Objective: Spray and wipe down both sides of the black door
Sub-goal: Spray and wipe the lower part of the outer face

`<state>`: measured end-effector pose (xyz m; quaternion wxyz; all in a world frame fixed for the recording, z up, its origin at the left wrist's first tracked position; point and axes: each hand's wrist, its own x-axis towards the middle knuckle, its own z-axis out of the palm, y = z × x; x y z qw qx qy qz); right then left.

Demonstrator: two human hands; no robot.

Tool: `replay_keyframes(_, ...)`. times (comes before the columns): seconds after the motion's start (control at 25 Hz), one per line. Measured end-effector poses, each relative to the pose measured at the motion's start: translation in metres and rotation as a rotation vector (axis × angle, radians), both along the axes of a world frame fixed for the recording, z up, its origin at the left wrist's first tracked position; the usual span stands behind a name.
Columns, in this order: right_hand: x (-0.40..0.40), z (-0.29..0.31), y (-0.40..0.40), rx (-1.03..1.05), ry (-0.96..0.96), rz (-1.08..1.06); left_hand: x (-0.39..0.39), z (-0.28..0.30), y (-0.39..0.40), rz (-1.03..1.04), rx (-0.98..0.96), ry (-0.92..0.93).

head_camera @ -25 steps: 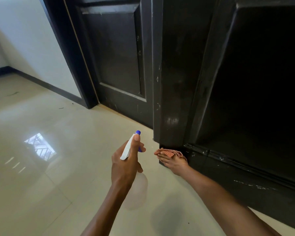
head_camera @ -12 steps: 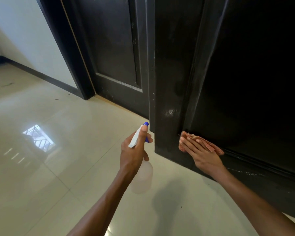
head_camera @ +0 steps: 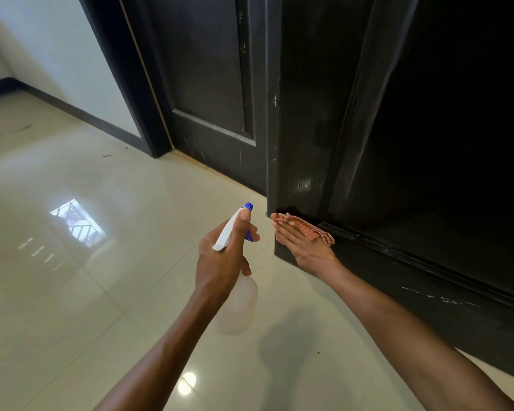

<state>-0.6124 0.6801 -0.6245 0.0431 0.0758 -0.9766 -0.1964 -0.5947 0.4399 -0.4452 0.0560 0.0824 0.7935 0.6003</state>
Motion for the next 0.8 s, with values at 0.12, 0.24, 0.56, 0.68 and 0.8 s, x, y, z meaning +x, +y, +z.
replay_keyframes(0.12, -0.037, -0.023, -0.017, -0.014, -0.098, -0.039, 0.004, -0.007, -0.009, 0.031, -0.008, -0.010)
replay_keyframes(0.24, -0.039, -0.051, -0.023, 0.164, -0.244, -0.051, 0.008, -0.021, -0.011, 0.033, -0.040, -0.027)
replay_keyframes(0.56, 0.050, -0.107, 0.037, 0.230, -0.404, 0.036, 0.012, -0.028, -0.007, 0.012, -0.056, -0.061)
replay_keyframes(0.68, 0.102, -0.119, 0.079, 0.069, -0.207, 0.076, 0.010, -0.030, -0.008, 0.000, -0.059, -0.068)
replay_keyframes(0.8, 0.159, -0.123, 0.108, -0.068, -0.255, -0.052, 0.008, -0.029, -0.010, -0.010, -0.056, -0.061)
